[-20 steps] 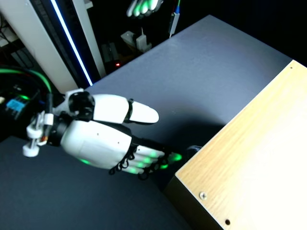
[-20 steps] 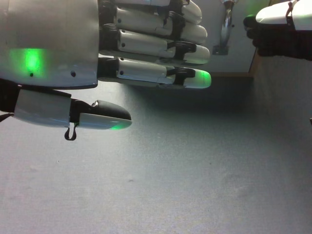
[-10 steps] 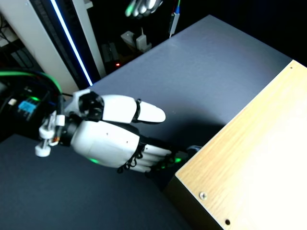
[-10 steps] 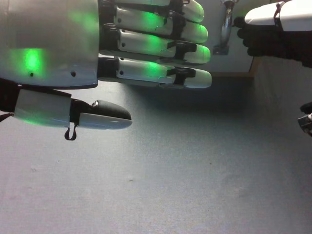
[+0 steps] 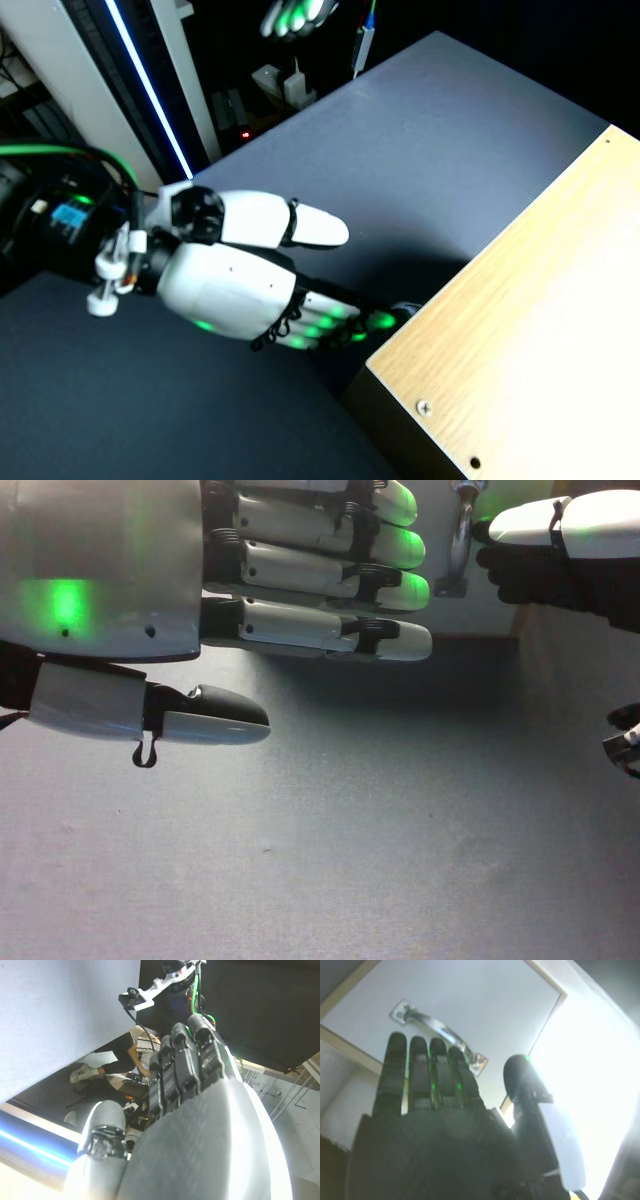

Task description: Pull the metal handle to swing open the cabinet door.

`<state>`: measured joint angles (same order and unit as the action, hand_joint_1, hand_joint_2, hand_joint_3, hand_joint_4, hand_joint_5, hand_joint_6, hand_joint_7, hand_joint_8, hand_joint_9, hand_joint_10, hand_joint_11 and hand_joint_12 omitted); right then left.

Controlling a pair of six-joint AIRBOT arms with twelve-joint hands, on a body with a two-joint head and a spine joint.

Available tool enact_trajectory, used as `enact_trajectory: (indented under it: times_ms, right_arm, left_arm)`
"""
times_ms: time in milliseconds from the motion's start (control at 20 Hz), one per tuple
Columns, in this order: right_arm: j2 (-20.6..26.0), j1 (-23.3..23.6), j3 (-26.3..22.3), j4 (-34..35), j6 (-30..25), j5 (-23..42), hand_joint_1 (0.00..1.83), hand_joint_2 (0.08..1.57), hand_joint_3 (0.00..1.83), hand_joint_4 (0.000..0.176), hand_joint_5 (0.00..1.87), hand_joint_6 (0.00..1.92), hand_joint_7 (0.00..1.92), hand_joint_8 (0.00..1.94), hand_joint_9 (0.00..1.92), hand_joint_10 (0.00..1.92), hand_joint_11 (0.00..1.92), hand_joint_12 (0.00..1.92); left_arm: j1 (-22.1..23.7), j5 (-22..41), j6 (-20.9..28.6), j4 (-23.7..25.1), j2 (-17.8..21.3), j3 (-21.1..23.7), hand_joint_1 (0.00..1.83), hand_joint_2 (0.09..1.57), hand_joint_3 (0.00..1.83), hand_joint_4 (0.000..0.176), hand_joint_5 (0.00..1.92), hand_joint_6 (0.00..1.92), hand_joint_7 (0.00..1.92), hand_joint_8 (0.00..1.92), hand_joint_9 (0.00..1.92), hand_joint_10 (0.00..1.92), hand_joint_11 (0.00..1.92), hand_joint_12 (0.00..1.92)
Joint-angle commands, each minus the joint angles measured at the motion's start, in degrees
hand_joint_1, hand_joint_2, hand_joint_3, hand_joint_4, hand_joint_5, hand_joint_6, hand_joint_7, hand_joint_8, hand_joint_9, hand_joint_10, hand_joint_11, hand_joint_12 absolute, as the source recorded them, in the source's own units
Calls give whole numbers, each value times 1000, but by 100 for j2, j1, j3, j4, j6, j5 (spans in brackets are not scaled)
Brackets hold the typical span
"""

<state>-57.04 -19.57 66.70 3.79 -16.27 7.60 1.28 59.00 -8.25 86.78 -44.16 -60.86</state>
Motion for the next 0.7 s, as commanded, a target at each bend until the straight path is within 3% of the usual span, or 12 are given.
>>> enact_trajectory:
  times_ms: [0, 350, 600, 650]
  right_arm:
    - [6, 22, -70, -37, -38, 686, 0, 1571, 63, 0, 54, 0, 62, 0, 48, 0, 0, 198]
    - [83, -3, -313, -360, 55, 708, 0, 1571, 39, 0, 25, 0, 41, 1, 30, 2, 0, 127]
    - [164, -50, -493, -545, 65, 772, 0, 1571, 136, 0, 49, 3, 57, 2, 46, 2, 0, 205]
    - [175, -53, -522, -575, 68, 793, 0, 1571, 148, 0, 8, 2, 24, 2, 14, 2, 0, 113]
  left_arm:
    - [65, 131, -29, -531, 26, -6, 0, 1569, 13, 0, 226, 0, 246, 0, 219, 1, 0, 521]
    - [65, 131, -29, -531, 26, -6, 0, 1557, 4, 0, 201, 0, 214, 0, 188, 0, 0, 470]
    - [65, 131, -29, -531, 26, -6, 0, 1571, 8, 0, 168, 0, 183, 0, 167, 0, 0, 469]
    - [65, 131, -29, -531, 26, -6, 0, 1571, 39, 0, 163, 0, 182, 0, 161, 1, 0, 439]
